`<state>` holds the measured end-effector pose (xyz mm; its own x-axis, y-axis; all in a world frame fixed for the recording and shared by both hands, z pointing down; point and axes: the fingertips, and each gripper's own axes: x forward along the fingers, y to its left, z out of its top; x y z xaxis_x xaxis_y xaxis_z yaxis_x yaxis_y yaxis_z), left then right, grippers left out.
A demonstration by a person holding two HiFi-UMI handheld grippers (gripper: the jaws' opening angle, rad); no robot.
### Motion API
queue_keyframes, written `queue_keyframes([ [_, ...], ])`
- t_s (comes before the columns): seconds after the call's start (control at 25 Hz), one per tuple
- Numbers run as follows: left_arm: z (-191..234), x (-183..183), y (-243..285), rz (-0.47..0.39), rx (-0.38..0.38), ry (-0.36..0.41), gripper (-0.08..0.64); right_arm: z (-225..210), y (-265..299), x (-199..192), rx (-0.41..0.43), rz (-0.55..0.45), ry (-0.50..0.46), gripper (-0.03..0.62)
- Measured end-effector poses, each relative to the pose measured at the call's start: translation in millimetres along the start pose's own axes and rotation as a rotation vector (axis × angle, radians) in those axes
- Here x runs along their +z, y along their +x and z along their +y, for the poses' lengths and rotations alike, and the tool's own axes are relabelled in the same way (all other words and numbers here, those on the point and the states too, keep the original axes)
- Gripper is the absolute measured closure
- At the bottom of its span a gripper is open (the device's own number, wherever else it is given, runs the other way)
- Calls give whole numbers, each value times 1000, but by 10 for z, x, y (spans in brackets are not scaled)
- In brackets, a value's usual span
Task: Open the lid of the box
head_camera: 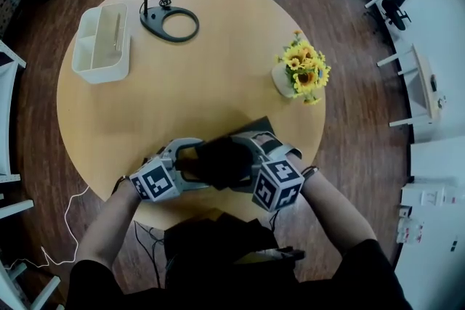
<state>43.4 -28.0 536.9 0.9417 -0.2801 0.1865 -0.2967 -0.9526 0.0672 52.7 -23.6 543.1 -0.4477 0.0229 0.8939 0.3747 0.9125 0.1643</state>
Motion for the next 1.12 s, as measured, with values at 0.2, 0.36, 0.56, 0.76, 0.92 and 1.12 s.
queue_keyframes([
  [0.2, -103, -23, 94, -35, 84, -41, -54, 16, 6, 13, 3, -9, -1, 51],
  [0.36, -84, 21, 177, -71, 99, -33, -55, 26, 21, 21, 11, -27, 23, 52],
  [0.56, -82, 35, 194, -73, 94, -19, -50, 21, -14, 61, -4, -52, 18, 52],
  [0.76, -93, 11, 202, -56, 110, -24, -15, 33, -64, 108, -7, -45, -65, 52],
  [0.92, -97, 12, 215, -49, 118, -18, -18, 26, -105, 163, 3, -50, -120, 52],
  [1.12, -82, 34, 217, -20, 126, 7, -16, 42, -106, 234, 22, -24, -235, 51],
])
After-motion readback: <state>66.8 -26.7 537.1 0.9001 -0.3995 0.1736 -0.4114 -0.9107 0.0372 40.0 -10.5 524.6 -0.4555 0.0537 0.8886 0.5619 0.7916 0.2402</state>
